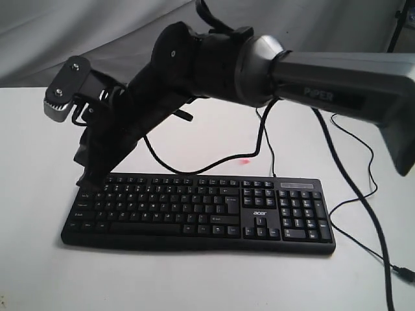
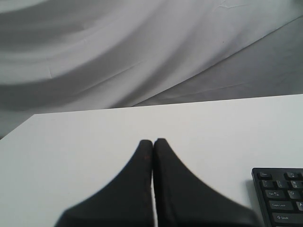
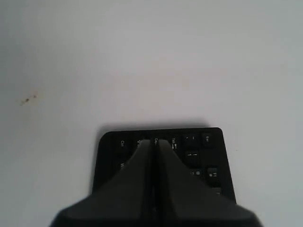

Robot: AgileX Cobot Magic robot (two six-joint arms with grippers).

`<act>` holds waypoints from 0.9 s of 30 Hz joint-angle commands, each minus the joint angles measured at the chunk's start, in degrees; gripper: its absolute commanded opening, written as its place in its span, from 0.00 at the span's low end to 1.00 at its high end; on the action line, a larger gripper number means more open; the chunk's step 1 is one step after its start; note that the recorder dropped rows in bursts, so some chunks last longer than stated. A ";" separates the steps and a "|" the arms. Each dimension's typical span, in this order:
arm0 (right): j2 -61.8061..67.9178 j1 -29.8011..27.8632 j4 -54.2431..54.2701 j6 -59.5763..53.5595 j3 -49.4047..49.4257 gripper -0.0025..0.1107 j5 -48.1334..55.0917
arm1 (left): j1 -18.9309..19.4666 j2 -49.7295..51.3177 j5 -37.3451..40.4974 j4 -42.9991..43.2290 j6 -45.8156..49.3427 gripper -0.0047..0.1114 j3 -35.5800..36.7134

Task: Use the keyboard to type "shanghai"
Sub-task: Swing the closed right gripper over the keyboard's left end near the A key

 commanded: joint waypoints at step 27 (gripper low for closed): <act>7.37 1.69 2.87 -6.39 -0.12 0.02 -4.15 | -0.22 0.18 -0.30 -0.03 -0.16 0.05 0.29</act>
